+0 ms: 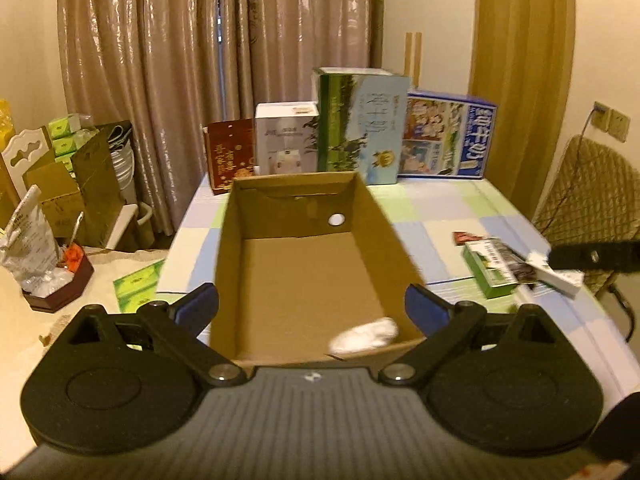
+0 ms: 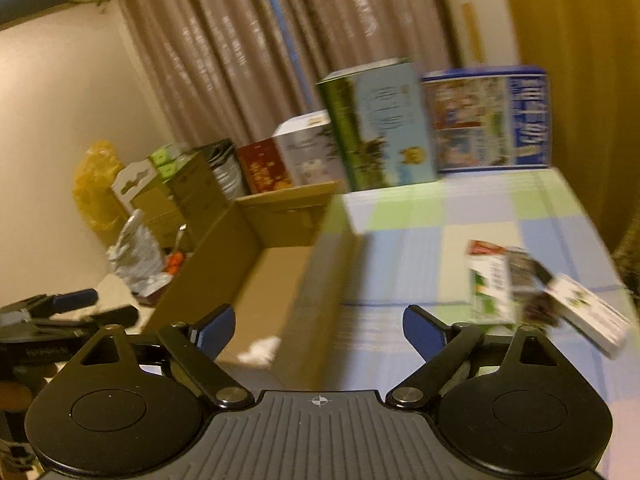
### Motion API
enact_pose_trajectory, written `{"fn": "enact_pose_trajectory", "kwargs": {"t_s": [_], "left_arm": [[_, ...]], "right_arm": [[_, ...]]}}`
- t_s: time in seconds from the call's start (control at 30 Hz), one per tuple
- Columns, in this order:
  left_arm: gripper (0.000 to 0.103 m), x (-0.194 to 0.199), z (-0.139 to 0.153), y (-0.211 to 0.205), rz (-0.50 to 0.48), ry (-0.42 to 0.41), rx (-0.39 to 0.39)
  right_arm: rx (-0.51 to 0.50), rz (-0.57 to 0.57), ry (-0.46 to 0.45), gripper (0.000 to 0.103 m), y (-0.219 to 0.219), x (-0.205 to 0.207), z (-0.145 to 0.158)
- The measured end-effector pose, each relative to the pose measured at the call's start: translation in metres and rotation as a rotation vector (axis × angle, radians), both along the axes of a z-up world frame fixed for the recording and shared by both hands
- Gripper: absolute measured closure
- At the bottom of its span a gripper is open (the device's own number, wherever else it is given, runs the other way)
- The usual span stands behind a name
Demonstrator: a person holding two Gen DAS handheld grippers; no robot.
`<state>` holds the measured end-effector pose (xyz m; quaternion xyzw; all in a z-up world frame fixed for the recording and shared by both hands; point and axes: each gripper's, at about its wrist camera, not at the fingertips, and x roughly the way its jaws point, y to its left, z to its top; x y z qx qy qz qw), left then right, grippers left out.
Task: Organize objects
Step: 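Move both tools back from the cardboard box to the table items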
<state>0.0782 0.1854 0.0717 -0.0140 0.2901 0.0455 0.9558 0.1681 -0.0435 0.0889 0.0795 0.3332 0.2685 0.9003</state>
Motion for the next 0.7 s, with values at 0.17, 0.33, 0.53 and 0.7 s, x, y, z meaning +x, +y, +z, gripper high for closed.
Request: {"fn": "enact_pose_trajectory", "kwargs": {"t_s": [0.17,0.33,0.53,0.7], "left_arm": [[0.005,-0.016,0.003,-0.031,-0.030,-0.011,-0.031],[0.005,-0.025,0.002,-0.069,-0.097,-0.010,-0.046],[0.005,-0.023,-0.005,-0.114,-0.164,0.009,-0.042],[0.005,-0.018,-0.009,-0.147,-0.221,0.016,-0.009]], "right_arm": [[-0.029,-0.116,0.000,0.011,-0.050,-0.038,0.000],[-0.060,-0.216,-0.014,0.011,-0.098,-0.064,0.005],[-0.085,-0.297,-0.031,0.011,-0.139,-0.088,0.009],[-0.095,-0.332,-0.044,0.011,-0.164,-0.101,0.013]]}}
